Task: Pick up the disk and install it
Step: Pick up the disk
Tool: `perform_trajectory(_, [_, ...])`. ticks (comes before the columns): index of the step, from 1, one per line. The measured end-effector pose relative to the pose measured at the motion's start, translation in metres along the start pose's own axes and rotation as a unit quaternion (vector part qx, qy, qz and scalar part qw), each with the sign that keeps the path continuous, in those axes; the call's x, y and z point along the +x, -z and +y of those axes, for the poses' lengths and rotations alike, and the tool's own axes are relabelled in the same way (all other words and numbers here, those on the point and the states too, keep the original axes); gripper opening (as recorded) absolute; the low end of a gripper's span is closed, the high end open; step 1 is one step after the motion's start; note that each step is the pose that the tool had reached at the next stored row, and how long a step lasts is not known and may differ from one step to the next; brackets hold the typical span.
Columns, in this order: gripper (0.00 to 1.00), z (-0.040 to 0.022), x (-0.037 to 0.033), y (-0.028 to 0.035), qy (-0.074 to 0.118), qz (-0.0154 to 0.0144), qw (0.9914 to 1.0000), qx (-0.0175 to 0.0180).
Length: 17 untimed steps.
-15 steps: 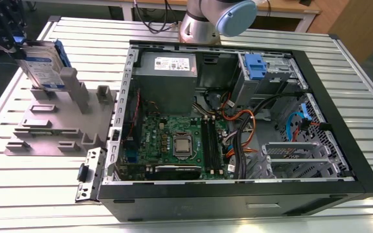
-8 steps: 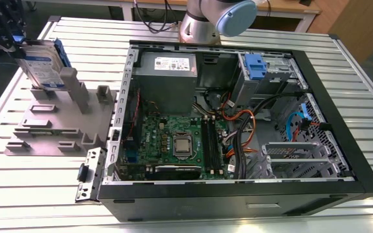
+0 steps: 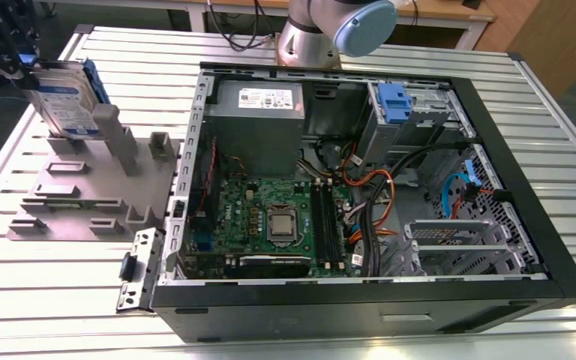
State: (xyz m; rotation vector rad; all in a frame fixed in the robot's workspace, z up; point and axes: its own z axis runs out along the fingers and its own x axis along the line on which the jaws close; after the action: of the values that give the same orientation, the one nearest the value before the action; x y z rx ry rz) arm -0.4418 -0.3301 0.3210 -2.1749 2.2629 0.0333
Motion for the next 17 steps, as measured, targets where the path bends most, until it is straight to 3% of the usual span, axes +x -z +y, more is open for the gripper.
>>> perform_trajectory(17, [0.36,0.0001,-0.0001,0.0042,0.0,0.0,1.0,0.0])
